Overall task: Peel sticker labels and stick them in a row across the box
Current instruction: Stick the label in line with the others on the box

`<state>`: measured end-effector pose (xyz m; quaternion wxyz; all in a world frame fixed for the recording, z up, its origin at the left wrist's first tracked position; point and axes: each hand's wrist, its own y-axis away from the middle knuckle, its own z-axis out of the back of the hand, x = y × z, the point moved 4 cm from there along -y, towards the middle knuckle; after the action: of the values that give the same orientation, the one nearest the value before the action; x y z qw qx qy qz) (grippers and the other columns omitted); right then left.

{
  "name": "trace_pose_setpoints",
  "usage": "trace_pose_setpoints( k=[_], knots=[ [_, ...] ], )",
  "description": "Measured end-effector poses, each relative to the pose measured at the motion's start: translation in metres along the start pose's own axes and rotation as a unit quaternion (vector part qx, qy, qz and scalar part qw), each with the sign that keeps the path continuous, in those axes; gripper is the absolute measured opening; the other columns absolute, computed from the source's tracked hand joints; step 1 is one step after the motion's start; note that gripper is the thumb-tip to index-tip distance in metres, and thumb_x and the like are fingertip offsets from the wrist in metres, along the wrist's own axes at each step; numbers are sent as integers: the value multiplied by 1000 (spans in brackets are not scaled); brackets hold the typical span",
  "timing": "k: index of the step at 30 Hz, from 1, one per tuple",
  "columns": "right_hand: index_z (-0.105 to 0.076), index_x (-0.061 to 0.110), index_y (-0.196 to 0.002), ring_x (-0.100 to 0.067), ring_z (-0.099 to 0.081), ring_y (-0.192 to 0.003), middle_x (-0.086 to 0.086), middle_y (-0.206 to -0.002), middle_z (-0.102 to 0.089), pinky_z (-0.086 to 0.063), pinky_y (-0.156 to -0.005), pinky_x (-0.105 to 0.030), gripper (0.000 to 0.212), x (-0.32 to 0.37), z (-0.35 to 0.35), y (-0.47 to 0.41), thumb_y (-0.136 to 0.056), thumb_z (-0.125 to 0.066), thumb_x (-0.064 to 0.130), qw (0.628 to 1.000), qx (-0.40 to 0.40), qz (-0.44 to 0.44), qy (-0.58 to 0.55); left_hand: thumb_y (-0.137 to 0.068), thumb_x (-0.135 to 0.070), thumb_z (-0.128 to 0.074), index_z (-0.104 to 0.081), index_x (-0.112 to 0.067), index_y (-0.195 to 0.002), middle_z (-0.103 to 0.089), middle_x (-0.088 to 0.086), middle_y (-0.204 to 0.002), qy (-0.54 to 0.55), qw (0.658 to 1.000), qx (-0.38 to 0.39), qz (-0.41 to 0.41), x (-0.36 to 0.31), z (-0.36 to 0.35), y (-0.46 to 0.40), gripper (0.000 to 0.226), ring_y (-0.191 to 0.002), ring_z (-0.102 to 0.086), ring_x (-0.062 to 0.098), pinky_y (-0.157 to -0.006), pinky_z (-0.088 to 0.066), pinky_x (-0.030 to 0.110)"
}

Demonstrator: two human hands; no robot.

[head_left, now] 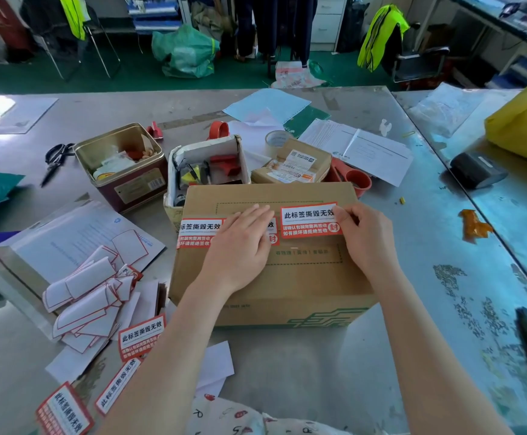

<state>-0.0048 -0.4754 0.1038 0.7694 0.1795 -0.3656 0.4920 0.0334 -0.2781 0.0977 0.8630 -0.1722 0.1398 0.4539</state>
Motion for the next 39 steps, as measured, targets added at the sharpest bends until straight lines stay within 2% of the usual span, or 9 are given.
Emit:
trace_pose_setpoints(
  k=[3,9,18,26,28,31,34,39],
  knots=[
    [-63,14,-83,-5,-50,-64,4,-76,-60,-31,-51,-20,26,0,-2,0,-96,-48,32,1000,8,-1,5,-98,-22,-35,-39,-16,-141,-36,-3,-150,-22,1000,0,-11,-1,-3,3,43,-141,-23,9,-115,-9,26],
    [-67,15,-87,-12,-53,-69,2,-80,-63,-35,-53,-20,27,0,-6,-1,-95,-49,34,1000,18,3,24,-95,-16,-43,-49,-12,-135,-46,1,-143,-22,999,-31,-7,-2,0,7,40,-137,-35,14,-109,-9,21],
    [-67,15,-88,-16,-55,-71,1,-80,-64,-34,-52,-22,28,-1,-7,-2,-95,-49,35,999,19,11,40,-95,-17,-44,-49,-11,-134,-47,2,-143,-25,999,-29,-8,-3,0,7,40,-137,-35,15,-112,-14,25],
    [-67,15,-87,-9,-50,-63,3,-76,-62,-30,-50,-21,28,1,-7,0,-95,-49,34,999,19,14,44,-95,-19,-44,-50,-11,-133,-49,3,-141,-28,999,-22,-14,-2,-1,8,39,-135,-38,17,-112,-19,30],
    [-67,15,-87,-12,-52,-65,2,-78,-64,-31,-50,-22,27,0,-7,0,-95,-50,35,999,21,13,47,-95,-21,-42,-53,-11,-130,-51,3,-139,-28,999,-22,-20,-3,-2,7,39,-134,-40,19,-112,-22,33],
    [-68,15,-87,-7,-51,-63,4,-77,-63,-31,-50,-21,27,0,-8,0,-95,-50,34,998,23,16,49,-92,-23,-40,-58,-12,-126,-55,2,-136,-20,999,-22,-27,-3,-2,7,40,-131,-44,19,-110,-26,34],
    [-67,15,-86,-5,-50,-63,5,-76,-62,-31,-50,-21,27,-1,-8,0,-95,-50,35,998,24,16,52,-92,-20,-46,-63,-12,-120,-58,1,-132,-9,999,-26,-36,-4,0,7,34,-129,-47,19,-108,-27,33],
    [-65,16,-83,-5,-51,-62,4,-75,-63,-31,-50,-22,28,-1,-8,0,-95,-49,36,998,25,13,50,-86,-20,-50,-72,-12,-104,-70,0,-113,2,997,-48,-55,-7,2,9,30,-117,-58,18,-104,-31,30]
  ],
)
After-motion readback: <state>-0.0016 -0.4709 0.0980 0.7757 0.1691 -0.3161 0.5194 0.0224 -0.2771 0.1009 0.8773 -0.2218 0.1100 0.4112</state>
